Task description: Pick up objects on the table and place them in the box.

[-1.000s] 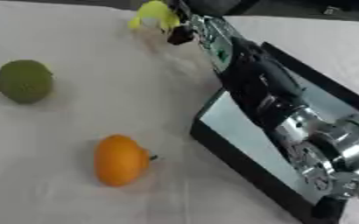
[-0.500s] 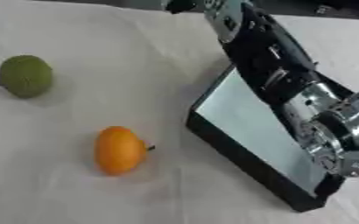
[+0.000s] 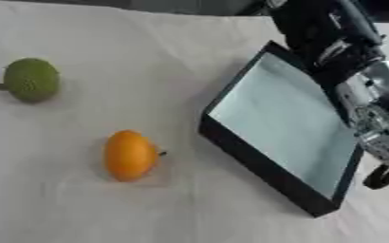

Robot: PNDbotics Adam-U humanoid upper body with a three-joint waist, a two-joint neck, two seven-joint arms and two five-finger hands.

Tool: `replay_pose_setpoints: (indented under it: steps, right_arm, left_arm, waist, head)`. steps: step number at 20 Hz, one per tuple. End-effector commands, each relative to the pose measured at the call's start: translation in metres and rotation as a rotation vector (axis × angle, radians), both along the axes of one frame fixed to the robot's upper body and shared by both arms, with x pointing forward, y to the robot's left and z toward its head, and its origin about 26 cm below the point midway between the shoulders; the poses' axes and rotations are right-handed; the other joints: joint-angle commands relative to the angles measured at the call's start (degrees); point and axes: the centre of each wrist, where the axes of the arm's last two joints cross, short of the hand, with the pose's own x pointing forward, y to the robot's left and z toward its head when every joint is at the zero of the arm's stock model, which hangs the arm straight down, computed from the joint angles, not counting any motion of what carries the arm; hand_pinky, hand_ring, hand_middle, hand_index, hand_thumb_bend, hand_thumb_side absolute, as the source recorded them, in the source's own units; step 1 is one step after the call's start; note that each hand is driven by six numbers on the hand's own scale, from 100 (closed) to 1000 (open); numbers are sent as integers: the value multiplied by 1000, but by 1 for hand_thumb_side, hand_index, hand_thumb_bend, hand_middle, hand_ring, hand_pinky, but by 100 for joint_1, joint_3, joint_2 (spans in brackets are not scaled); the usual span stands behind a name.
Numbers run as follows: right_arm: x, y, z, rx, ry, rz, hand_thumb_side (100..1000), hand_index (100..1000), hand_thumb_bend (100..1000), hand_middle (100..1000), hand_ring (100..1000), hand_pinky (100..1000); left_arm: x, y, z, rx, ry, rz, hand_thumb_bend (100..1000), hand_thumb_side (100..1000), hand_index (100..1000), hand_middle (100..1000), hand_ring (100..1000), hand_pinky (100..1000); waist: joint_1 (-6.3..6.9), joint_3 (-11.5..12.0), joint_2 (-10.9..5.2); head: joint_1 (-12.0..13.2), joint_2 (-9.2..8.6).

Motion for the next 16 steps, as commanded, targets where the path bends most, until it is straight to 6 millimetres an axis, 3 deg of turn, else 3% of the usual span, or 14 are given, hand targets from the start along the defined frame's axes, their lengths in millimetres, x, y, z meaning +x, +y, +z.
replay_pose_setpoints:
  steps: [1, 7, 12, 16]
  right_arm:
    - [-13, -23, 34, 14, -56, 24, 247, 516, 100, 446, 616, 809]
    - [-34, -61, 50, 46, -52, 36, 248, 519, 100, 450, 616, 810]
    - [-58, -109, 46, 48, -50, 18, 250, 519, 100, 450, 616, 809]
    - [-85, -130, 44, 55, -81, 26, 250, 519, 100, 450, 616, 808]
  left_arm:
    - [-2, 7, 7, 36, -16, 21, 100, 778, 790, 687, 586, 704]
    - [-6, 13, 2, 46, 1, 45, 100, 776, 790, 688, 587, 705]
    - [-9, 18, 0, 54, 9, 72, 100, 776, 790, 688, 587, 706]
    - [-10, 20, -1, 60, 13, 86, 100, 775, 790, 689, 587, 706]
  waist:
    - [44, -44, -201]
    - [19, -223, -315]
    - [-11, -399, -367]
    - [-21, -520, -390]
  head:
    - [102, 65]
    - [260, 190]
    - [467, 222]
    - [591, 223]
